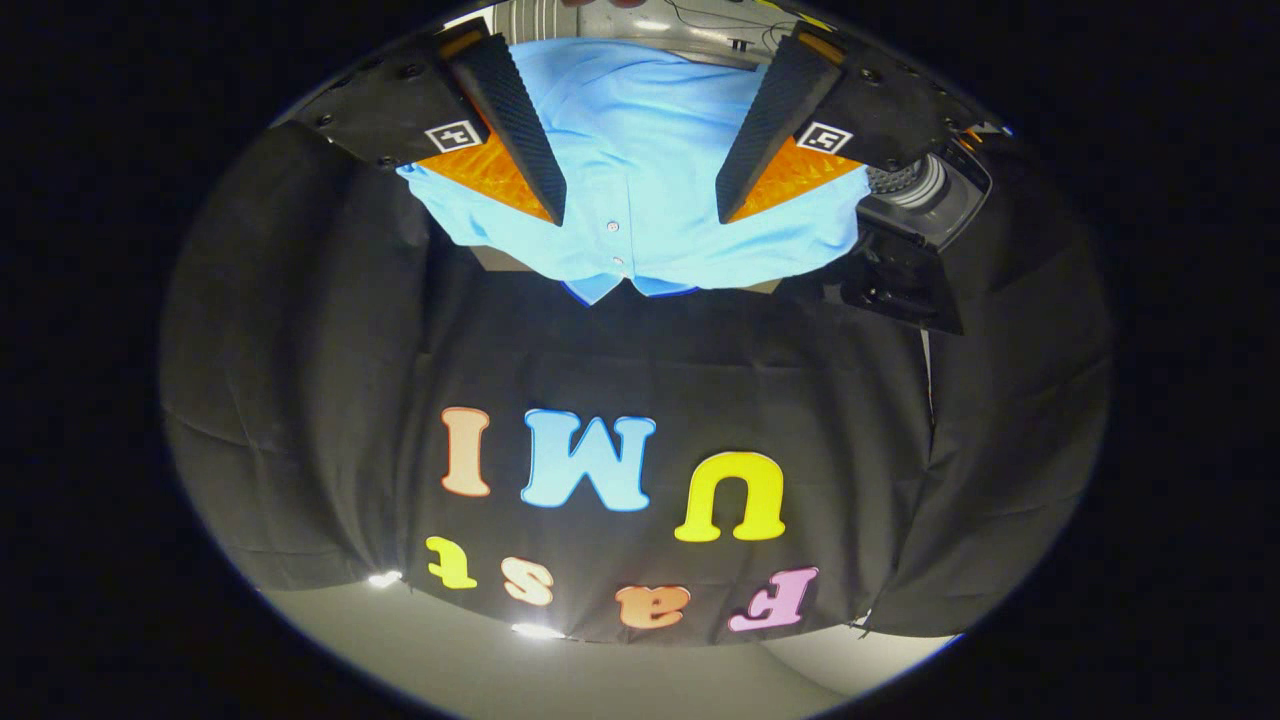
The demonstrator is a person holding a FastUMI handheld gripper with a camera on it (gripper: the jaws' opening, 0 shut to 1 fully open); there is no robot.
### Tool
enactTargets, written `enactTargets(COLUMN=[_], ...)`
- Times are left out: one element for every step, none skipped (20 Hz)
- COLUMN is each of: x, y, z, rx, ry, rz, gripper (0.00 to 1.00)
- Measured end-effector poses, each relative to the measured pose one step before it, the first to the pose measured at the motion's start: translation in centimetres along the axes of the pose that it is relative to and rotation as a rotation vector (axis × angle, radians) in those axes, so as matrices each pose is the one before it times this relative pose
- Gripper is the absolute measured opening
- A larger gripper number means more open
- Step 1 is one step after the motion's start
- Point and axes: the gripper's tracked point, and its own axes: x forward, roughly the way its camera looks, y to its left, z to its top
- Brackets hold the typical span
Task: Put the clothes into the washing machine and then close the washing machine lid.
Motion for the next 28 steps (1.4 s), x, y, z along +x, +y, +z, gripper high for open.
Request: enactTargets(x=[1.036,0.996,0.993,0.909,0.933,0.789,0.698,0.579,0.601,0.547,0.616,0.417,0.178,0.043,-0.246,0.075,0.186,0.038,0.129,0.056,-0.13,0.064,-0.141,0.035,-0.058,-0.122,-0.062,0.076], y=[-0.159,-0.27,-0.263,-0.189,-0.129,-0.132,-0.165,-0.104,-0.301,-0.008,0.062,0.002,0.25,0.111,-0.045,0.06,-0.028,0.013,0.082,0.385,0.017,0.025,0.092,-0.004,0.258,0.048,-0.002,0.098], z=[-0.177,-0.069,-0.249,-0.174,-0.18,-0.129,-0.337,-0.221,-0.327,-0.256,-0.43,-0.347,-0.523,-0.14,0.199,-0.133,-0.029,-0.087,-0.089,-0.264,0.176,-0.416,0.182,0.04,0.196,-0.218,0.082,0.014], rx=[0.00614,0.00348,0.00144,0.00103,0.00223,-0.00263,-0.00447,-0.00083,0.00394,0.00744,0.003,-0.00257,-0.00511,-0.00505,-0.00164,-0.00308,0.00371,0.00477,0.01298,0.01625,0.0181,-0.00401,-0.01601,-0.00644,0.00516,0.00875,0.0049,-0.00987], ry=[0.01704,0.01496,0.01753,0.01606,0.01621,0.01404,0.0165,0.01319,0.02039,0.01694,0.02052,0.01906,0.01427,0.00382,-0.01045,0.00868,0.00001,0.00931,0.00043,0.01059,-0.01026,0.01137,-0.00273,0.01247,-0.00367,0.00358,-0.00479,0.0049], rz=[0.0018,0.00174,-0.00165,0.00171,0.00529,0.00131,-0.00149,0.00002,-0.0044,0.00551,0.00529,0.00437,0.00923,0.00659,0.00268,0.00658,0.00601,0.00751,0.01232,0.0215,0.00557,0.00367,0.00523,0.00236,0.02228,-0.00142,-0.00218,-0.00037], gripper=[0.98,0.98,0.98,0.98,0.98,0.98,0.98,0.98,0.98,0.98,0.98,0.98,0.98,0.98,0.96,0.97,0.96,0.96,0.96,0.96,0.88,0.86,0.86,0.86,0.86,0.71,0.56,0.4])
